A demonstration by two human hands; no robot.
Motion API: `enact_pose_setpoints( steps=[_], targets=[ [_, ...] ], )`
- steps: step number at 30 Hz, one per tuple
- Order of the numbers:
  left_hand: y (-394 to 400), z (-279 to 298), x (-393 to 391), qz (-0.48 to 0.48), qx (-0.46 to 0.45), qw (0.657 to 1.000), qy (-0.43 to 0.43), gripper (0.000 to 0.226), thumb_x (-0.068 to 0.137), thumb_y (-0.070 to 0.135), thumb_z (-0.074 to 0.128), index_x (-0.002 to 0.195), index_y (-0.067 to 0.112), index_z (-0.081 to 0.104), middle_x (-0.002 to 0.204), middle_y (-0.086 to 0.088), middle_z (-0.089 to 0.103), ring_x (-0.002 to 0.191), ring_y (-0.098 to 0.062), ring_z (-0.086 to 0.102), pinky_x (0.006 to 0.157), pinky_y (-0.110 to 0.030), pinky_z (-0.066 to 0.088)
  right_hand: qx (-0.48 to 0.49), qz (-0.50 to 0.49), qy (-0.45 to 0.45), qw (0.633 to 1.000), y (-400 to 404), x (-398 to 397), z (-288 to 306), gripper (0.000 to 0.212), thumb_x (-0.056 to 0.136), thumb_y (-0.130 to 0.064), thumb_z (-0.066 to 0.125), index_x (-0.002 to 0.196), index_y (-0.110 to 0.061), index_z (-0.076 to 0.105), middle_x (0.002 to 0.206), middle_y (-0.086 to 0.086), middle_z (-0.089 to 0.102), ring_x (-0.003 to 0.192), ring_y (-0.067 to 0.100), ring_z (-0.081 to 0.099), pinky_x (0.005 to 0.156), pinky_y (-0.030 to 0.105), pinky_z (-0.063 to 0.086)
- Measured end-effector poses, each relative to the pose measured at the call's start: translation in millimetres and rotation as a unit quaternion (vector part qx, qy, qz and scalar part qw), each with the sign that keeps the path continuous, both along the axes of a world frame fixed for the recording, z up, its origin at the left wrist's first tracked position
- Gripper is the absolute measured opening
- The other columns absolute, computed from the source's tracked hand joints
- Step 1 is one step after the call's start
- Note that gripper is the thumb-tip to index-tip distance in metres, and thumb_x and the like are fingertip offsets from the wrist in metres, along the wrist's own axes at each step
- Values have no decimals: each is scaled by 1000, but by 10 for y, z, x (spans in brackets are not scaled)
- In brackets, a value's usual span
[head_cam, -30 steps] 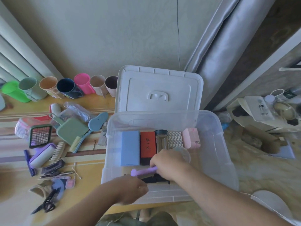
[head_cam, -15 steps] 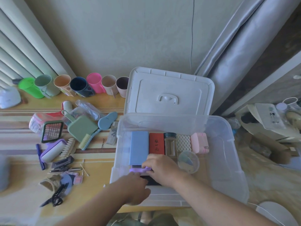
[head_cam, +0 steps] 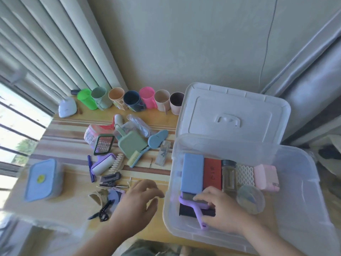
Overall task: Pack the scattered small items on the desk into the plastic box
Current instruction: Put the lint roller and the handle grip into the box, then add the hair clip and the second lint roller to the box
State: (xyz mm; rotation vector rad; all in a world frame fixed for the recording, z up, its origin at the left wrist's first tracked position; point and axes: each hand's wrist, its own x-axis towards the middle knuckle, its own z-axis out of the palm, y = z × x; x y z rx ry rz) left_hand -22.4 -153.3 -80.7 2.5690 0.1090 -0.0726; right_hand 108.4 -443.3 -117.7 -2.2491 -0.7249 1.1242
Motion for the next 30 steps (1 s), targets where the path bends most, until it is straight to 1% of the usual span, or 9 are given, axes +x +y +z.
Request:
enact_pose_setpoints(
  steps=[3, 5, 8, 12, 16, 18, 21, 25, 30],
  targets=[
    [618, -238, -63, 79, -8, 997, 24, 21, 88, 30, 60, 102, 42, 71, 112, 22, 55, 105, -6, 57, 87, -31, 52, -18, 11, -6, 1000, 102, -14, 65, 45, 74, -28, 62, 109, -57, 66, 112, -23, 53, 101, 1, 59, 90, 30, 54],
    [1102, -431, -87, 138, 5, 990, 29, 23, 83, 31, 59, 100, 39, 73, 113, 15, 57, 104, -16, 60, 88, -39, 55, -7, -27, -56, 998, 224, 16, 18, 60, 72, -10, 55, 114, -50, 68, 115, -26, 51, 106, 1, 57, 92, 29, 52],
    [1808, -685, -80, 201, 61, 974, 82, 34, 78, 24, 64, 110, 29, 75, 118, 0, 59, 109, -32, 60, 93, -46, 54, 10, -112, -254, 961, 551, 114, 54, 70, 71, 8, 62, 129, -31, 65, 124, -17, 50, 116, 14, 56, 96, 31, 46],
    [2600, -951, 44, 189, 107, 957, 193, 57, 79, 33, 59, 135, 27, 61, 129, -7, 58, 117, -37, 56, 100, -49, 48, 102, -122, -429, 889, 1562, 214, 437, 48, 74, 3, 68, 119, -15, 71, 113, 3, 62, 104, 23, 54, 86, 23, 36],
    [2886, -1151, 254, 128, 119, 948, 268, 72, 88, 38, 59, 154, 32, 32, 139, -7, 51, 124, -36, 51, 103, -47, 47, 124, -57, -329, 935, 2711, 83, 315, 43, 81, -5, 67, 121, -21, 67, 113, -2, 57, 106, 22, 54, 82, 31, 48],
    [2920, -1259, 297, 95, 109, 944, 295, 76, 90, 46, 58, 157, 38, 21, 139, -10, 51, 124, -36, 51, 100, -49, 49, 48, 0, -247, 968, 3193, -4, 96, 43, 89, -15, 60, 130, -26, 61, 118, -4, 50, 111, 22, 51, 86, 38, 52],
    [2930, -1363, 331, 84, 101, 942, 309, 85, 91, 52, 58, 159, 41, 9, 136, -14, 52, 123, -38, 51, 99, -48, 50, -83, 67, -152, 983, 3706, -108, -262, 51, 94, -19, 55, 143, -32, 46, 129, -1, 44, 119, 29, 48, 91, 45, 51],
    [2944, -1304, 430, 109, 66, 943, 307, 88, 73, 59, 61, 152, 41, 27, 124, -10, 54, 112, -37, 57, 90, -44, 52, -160, 69, -99, 980, 4043, -171, -640, 61, 95, -17, 56, 149, -39, 35, 141, 5, 40, 126, 36, 47, 86, 47, 49],
    [3116, -943, 313, 189, -111, 936, 277, 73, 71, 33, 71, 139, 35, 43, 113, -1, 51, 86, -10, 57, 59, -21, 49, -151, 27, -73, 985, 4215, -211, -860, 48, 88, -26, 58, 133, -39, 49, 133, 8, 51, 114, 39, 60, 79, 39, 50]
  ],
)
